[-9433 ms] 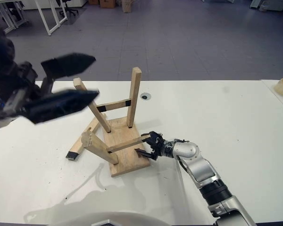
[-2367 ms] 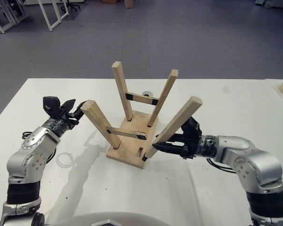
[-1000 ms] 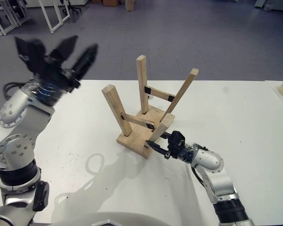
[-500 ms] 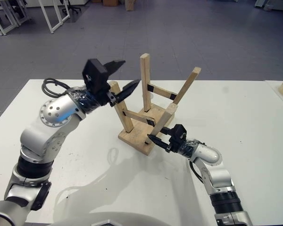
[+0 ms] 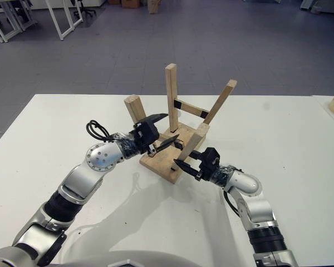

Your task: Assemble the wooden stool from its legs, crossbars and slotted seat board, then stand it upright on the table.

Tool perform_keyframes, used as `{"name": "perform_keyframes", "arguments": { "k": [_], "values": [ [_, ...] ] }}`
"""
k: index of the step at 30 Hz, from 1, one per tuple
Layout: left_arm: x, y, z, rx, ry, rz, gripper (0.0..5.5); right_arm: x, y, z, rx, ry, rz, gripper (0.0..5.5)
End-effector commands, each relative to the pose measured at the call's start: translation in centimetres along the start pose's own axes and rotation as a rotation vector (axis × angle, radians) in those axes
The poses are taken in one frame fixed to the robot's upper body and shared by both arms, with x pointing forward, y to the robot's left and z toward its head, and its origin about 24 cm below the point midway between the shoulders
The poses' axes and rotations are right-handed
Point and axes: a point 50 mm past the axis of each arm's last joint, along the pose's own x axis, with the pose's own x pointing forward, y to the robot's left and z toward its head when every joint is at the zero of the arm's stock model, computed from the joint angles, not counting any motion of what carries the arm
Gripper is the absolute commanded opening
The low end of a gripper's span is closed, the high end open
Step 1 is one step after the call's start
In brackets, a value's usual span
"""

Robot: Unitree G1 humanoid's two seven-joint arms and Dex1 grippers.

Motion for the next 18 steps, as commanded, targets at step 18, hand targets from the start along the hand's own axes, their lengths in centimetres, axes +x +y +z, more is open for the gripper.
{"name": "perform_keyframes", "arguments": {
  "k": [18],
  "values": [
    [-2.1, -0.3, -1.1, 0.077, 0.111, 0.027, 3.28, -1.0, 0.2, -5.0, -0.061, 0.643, -0.055, 2.02]
  ]
}}
